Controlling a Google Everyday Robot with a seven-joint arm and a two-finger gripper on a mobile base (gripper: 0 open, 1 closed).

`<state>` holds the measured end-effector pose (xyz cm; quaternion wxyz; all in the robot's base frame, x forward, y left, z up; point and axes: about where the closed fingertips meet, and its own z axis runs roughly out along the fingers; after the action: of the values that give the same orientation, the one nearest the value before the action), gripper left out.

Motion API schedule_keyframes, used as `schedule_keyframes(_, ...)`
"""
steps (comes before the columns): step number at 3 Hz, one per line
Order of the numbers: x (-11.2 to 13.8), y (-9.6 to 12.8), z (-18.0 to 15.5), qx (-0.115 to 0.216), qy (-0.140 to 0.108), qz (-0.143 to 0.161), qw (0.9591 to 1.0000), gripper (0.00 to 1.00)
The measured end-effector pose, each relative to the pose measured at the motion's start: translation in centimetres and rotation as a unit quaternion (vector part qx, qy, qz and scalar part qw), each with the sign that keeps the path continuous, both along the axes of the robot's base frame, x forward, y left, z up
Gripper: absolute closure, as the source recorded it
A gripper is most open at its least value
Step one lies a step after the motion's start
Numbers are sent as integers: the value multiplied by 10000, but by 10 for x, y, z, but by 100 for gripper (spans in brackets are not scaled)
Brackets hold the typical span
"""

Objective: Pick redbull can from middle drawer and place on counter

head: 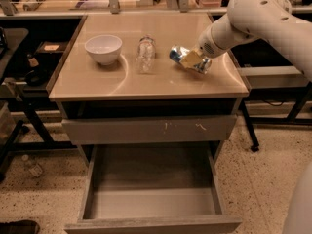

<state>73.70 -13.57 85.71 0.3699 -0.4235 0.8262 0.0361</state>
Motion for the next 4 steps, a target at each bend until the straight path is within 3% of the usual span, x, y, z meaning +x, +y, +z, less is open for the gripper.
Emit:
schedule_keyframes(1,8,8,-12,-24,151,39,9999,100)
schedule_keyframes(2,8,9,-12,-24,153,42,9999,82)
schedule_keyframes(4,8,9,-12,-24,154,42,9999,35)
